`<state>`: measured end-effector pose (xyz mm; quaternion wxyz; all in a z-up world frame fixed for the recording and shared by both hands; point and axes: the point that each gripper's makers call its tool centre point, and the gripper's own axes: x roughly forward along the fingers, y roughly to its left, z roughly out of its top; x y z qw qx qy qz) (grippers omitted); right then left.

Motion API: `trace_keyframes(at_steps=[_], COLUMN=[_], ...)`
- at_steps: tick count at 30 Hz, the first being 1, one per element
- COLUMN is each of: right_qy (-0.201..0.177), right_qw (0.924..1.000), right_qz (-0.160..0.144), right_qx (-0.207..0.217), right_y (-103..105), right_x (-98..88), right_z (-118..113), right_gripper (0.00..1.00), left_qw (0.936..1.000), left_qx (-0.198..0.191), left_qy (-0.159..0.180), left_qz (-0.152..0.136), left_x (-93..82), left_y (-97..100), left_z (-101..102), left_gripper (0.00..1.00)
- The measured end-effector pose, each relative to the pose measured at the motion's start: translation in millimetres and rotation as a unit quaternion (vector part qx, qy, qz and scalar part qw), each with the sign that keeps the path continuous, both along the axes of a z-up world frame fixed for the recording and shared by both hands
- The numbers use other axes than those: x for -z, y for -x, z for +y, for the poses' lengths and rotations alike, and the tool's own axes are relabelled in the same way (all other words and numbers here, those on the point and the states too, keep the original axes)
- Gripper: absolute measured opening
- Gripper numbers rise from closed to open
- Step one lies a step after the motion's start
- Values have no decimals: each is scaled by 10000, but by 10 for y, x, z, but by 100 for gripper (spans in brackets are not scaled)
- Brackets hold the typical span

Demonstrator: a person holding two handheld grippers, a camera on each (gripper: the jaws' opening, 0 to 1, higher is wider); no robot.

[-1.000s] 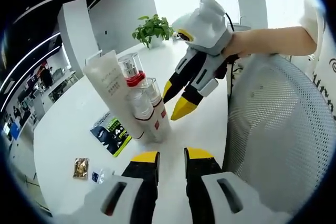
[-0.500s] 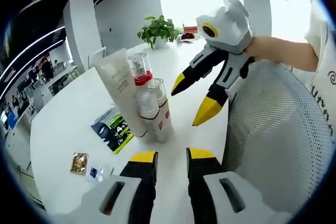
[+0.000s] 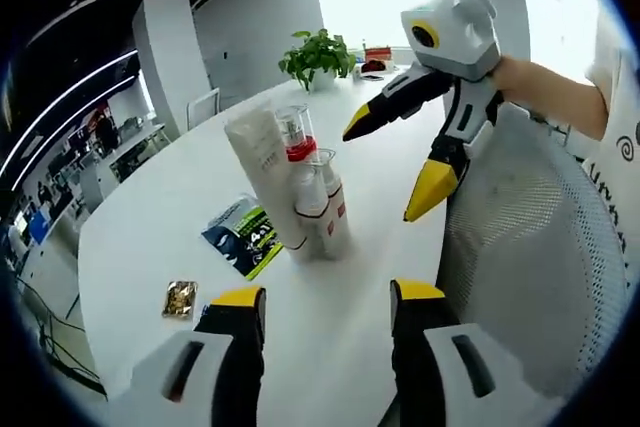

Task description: Arrange the skincare products in the storage area until every visible bottle or jar stands upright without overlapping.

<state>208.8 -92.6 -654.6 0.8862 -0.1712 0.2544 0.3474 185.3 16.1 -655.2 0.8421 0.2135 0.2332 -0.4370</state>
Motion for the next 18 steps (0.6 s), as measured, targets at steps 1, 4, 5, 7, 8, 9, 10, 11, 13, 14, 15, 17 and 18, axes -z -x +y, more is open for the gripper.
trace_keyframes(at_steps=[1,4,5,7,8,9,10,11,13,14,15,17,18], right_qy=[26,89,46,-8,-8,5,10,26,-4,-16,-39,-57,-22], right_qw=[10000,9998,9998,9998,9997,9996,9996,9995,9993,9993,9993,9993,9993], right_qz=[-15,-97,-85,-94,-97,-114,-120,-87,-80,-82,-74,-79,-67], right_qx=[34,125,161,203,227,241,250,308,364,364,365,370,358], right_y=[-1,-2,15,32,36,43,45,62,70,77,88,100,115], right_x=[-6,-30,-44,-71,-77,-85,-87,-86,-97,-103,-110,-121,-117], right_z=[-13,-55,-69,-84,-92,-104,-108,-129,-145,-148,-146,-141,-139], right_gripper=[85,89,91,92,94,95,95,96,98,99,99,99,99], left_qw=[10000,9998,9997,9995,9994,9993,9993,9992,9992,9992,9992,9990,9989], left_qx=[-32,-144,-189,-242,-270,-308,-319,-359,-374,-376,-388,-425,-452], left_qy=[24,95,114,158,171,171,166,134,52,45,41,65,69], left_qz=[-36,-107,-116,-141,-139,-126,-123,-124,-122,-120,-100,-77,-72], left_x=[-28,-96,-112,-143,-152,-156,-155,-157,-146,-145,-143,-144,-145], left_y=[-3,-10,-14,-12,-11,-11,-12,-8,6,10,24,33,42], left_z=[0,21,31,49,59,78,85,116,157,163,190,209,223], left_gripper=[51,59,62,66,68,69,71,73,77,78,78,82,84])
